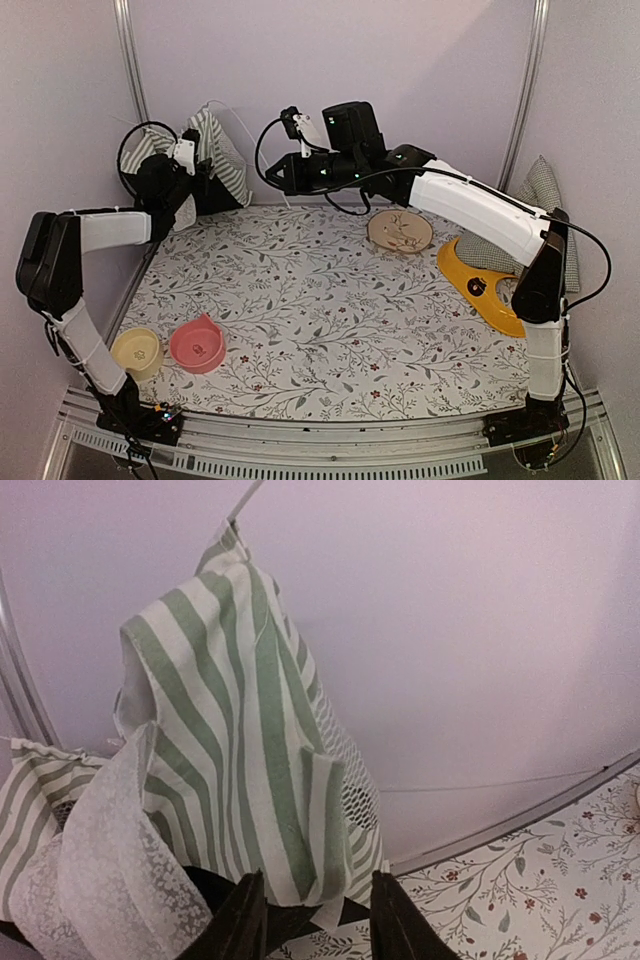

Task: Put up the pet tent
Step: Pick up the tent fabric from the tent.

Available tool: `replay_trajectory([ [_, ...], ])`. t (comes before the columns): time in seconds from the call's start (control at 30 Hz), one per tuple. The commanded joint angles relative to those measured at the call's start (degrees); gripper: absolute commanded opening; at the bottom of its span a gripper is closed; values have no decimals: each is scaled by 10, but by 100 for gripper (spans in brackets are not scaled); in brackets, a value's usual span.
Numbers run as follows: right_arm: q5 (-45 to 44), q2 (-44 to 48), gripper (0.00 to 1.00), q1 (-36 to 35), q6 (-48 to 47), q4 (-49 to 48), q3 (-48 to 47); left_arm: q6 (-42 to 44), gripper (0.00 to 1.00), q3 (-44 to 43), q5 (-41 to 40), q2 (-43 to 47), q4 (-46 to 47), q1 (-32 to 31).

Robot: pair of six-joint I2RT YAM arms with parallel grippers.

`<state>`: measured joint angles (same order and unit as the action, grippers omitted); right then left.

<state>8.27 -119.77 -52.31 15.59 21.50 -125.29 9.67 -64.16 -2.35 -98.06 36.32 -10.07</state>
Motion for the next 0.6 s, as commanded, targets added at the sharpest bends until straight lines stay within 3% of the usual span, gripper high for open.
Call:
replay_trajectory([
  [0.0,0,-7,0,4,-9,-29,-18,43,36,-25,35,-20,13,1],
  [0.57,3,-7,0,3,-6,-28,-19,70,29,-112,-3,-85,-22,3],
])
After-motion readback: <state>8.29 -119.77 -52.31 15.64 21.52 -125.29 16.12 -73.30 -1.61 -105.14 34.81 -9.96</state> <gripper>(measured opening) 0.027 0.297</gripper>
